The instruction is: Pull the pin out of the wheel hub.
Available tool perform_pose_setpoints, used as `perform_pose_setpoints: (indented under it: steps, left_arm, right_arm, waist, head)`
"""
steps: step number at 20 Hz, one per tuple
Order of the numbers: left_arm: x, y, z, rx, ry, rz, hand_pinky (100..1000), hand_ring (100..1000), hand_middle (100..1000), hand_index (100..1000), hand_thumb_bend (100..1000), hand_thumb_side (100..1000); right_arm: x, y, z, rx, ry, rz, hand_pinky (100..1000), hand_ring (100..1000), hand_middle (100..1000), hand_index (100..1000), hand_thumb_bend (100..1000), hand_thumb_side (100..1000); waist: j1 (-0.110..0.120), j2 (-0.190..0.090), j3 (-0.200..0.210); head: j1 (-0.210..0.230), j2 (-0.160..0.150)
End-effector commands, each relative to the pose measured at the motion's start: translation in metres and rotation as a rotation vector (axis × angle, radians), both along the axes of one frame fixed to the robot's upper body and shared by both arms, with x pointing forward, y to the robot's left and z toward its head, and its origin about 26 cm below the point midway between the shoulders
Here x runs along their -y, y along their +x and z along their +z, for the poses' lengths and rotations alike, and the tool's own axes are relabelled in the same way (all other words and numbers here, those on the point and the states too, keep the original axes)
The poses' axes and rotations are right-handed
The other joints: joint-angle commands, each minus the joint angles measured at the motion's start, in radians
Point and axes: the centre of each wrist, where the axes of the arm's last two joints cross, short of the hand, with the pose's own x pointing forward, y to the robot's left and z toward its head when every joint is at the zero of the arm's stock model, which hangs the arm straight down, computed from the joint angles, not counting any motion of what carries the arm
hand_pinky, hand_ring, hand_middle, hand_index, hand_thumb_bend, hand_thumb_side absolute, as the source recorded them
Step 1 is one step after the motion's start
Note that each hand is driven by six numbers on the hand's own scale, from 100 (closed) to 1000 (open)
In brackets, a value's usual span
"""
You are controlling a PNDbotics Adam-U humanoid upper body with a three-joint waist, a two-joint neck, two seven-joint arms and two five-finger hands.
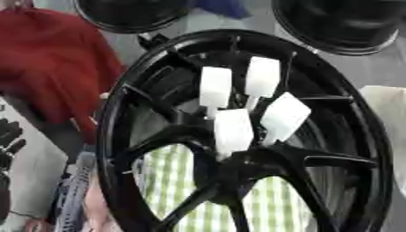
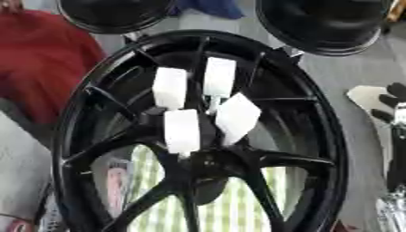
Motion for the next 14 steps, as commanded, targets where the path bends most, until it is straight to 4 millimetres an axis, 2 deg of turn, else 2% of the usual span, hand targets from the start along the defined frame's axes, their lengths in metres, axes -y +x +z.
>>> perform_pose_setpoints:
  steps: [1,7,14]
  left_arm:
    - [-0.009,-0.003,0.007,0.015,0.034,0.019,889,871,783,870,262,744]
    - [-0.014,-0.005,0.005,0.005,0.046,0.038,889,871,783,870,262,745]
    - [-0.019,-0.008,0.001,-0.015,0.055,0.059,890,872,783,870,261,748]
  right_arm:
    - [0.016,-0.011,0.026,0.067,-0.114,-0.005,724,806,766,785,100,712]
    - [0.048,-0.022,0.056,0.105,-0.364,0.005,742,811,772,793,100,660]
    - [0.064,-0.028,0.098,0.032,-0.750,0.035,785,823,783,810,100,601]
  waist:
    - [0.001,-0.027,-0.004]
    - [-0.010,-0.033,-0.014]
    - [-0.017,-0.040,-0.024]
  head:
    - [0.010,-0.003]
    - [0.023,0.010]
    - [0.029,0.043]
